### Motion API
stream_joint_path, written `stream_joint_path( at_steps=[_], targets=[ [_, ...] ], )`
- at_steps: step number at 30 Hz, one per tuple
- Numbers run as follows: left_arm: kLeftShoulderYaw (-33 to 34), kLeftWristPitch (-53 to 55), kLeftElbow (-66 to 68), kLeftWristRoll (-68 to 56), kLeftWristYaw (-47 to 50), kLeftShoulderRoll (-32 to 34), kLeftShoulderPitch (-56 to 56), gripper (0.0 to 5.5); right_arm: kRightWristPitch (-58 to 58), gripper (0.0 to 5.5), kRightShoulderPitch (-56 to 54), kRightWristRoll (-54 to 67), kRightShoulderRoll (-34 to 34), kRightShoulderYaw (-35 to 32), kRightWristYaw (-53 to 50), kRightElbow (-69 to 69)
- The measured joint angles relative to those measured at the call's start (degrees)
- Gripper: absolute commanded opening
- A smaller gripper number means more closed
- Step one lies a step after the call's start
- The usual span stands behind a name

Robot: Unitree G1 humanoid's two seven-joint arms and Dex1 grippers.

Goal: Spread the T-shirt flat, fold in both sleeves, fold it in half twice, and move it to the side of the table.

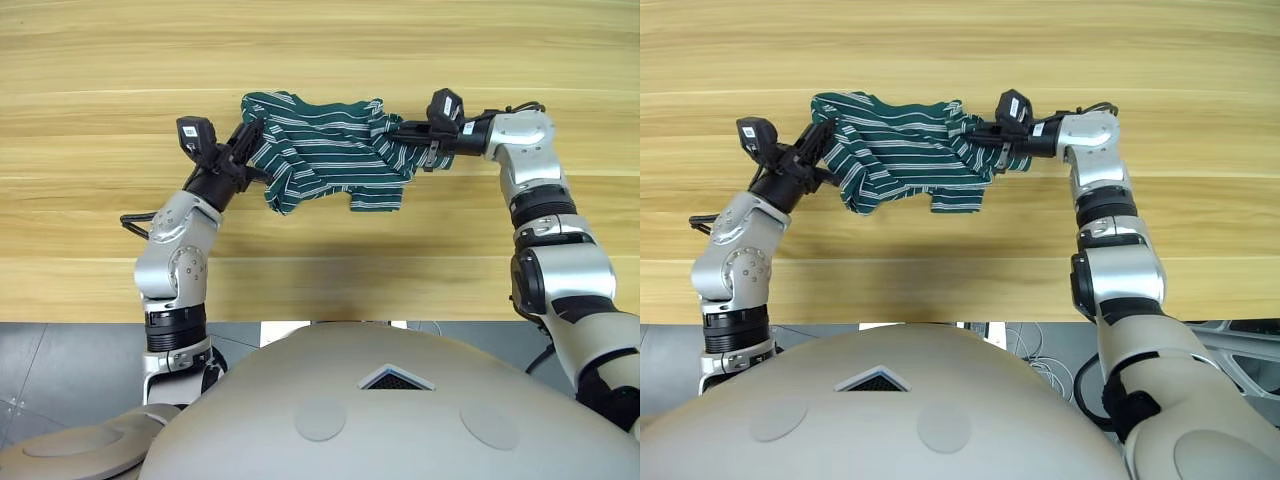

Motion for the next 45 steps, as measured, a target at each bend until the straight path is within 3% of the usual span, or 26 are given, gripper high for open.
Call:
stream_joint_path(
  at_steps=[9,13,18,24,27,31,37,40,42,45],
  targets=[
    [7.74,-1.28,6.96,-4.07,-13.10,11.38,-2.55,0.02,-0.53,0.00,-14.81,1.24,-8.30,-7.88,-14.64,8.79],
    [11.50,-4.89,9.50,-6.13,-19.58,14.92,-4.66,0.02,-1.37,0.00,-17.47,1.19,-8.86,-9.02,-19.05,12.71],
    [13.06,-5.82,7.92,-7.40,-21.56,15.56,-5.25,0.02,-3.89,0.00,-18.59,1.55,-10.17,-9.68,-15.50,12.00],
    [13.33,-4.11,1.73,-9.06,-18.79,16.72,-5.78,0.02,-2.23,0.00,-13.40,6.46,-11.92,-10.40,-7.45,-1.29],
    [8.88,-1.14,11.51,-5.33,-14.06,16.68,-19.45,0.02,0.85,0.00,-14.36,4.82,-9.27,-7.30,-8.47,-1.46],
    [3.81,-2.50,35.15,2.61,-11.33,16.70,-42.18,0.02,3.92,0.00,-23.27,-0.76,-5.12,-3.58,-16.72,7.86],
    [-0.01,-12.78,70.18,14.25,-0.32,17.62,-72.57,0.02,8.01,0.00,-42.28,-6.21,-2.01,-2.22,-34.54,19.91],
    [-0.27,-19.31,83.72,19.35,2.79,21.84,-86.84,0.02,10.52,0.00,-54.38,-7.66,-1.87,-3.67,-41.08,24.43],
    [-0.09,-22.90,87.38,21.55,2.89,25.77,-92.05,0.02,10.82,0.00,-57.91,-8.25,-2.28,-4.02,-42.02,24.84],
    [0.24,-24.28,90.28,23.34,2.68,26.97,-91.95,0.02,11.19,0.00,-53.62,-10.13,-2.20,-3.64,-40.69,26.39]
  ],
)
